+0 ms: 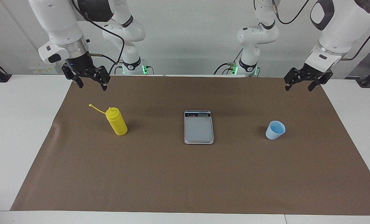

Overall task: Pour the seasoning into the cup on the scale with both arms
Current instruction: 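Move the left gripper toward the light-blue cup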

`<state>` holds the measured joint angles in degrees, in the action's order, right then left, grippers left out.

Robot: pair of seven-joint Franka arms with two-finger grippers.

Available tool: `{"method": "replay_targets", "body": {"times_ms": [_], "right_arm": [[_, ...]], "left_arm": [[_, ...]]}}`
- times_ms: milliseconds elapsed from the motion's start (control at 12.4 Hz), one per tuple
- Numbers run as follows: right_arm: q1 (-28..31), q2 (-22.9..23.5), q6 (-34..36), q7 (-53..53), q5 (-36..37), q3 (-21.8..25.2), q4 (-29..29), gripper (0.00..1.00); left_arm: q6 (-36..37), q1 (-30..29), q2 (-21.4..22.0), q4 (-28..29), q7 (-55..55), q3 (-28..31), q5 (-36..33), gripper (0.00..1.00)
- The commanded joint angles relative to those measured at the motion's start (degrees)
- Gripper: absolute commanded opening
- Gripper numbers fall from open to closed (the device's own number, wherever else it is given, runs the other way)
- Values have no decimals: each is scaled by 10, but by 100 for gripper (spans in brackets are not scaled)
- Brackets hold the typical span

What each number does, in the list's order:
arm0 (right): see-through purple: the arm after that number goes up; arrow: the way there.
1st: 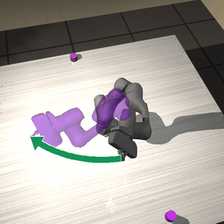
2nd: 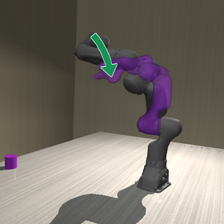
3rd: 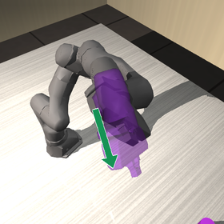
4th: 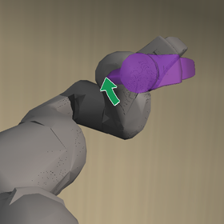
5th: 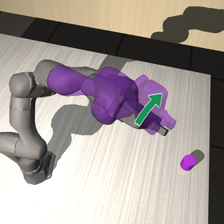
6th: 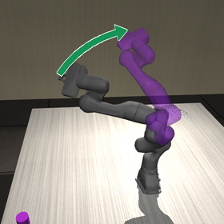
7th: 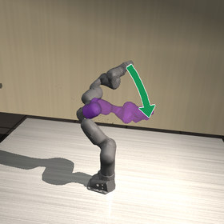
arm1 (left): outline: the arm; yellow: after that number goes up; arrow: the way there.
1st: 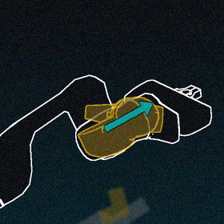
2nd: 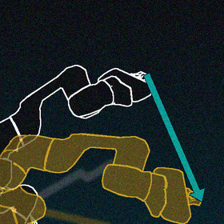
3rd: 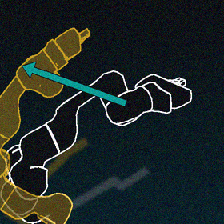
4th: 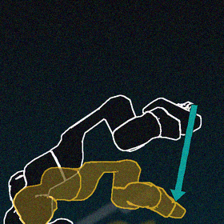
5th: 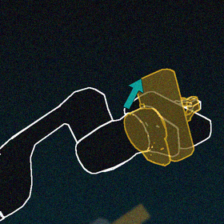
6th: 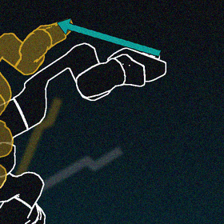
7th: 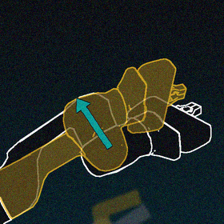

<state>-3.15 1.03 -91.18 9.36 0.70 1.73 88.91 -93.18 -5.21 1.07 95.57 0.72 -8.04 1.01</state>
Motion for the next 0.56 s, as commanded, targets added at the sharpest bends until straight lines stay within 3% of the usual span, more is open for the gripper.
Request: {"method": "replay_targets", "body": {"times_ms": [0, 484], "right_arm": [[5, -10, 1, -14, -10, -1, 9, 100], [5, -10, 1, -15, -10, -1, 9, 100]], "left_arm": [[-75, -23, 4, 74, 1, -2, 7, 100], [-240, -53, -61, 158, -21, -1, 19, 100]]}}
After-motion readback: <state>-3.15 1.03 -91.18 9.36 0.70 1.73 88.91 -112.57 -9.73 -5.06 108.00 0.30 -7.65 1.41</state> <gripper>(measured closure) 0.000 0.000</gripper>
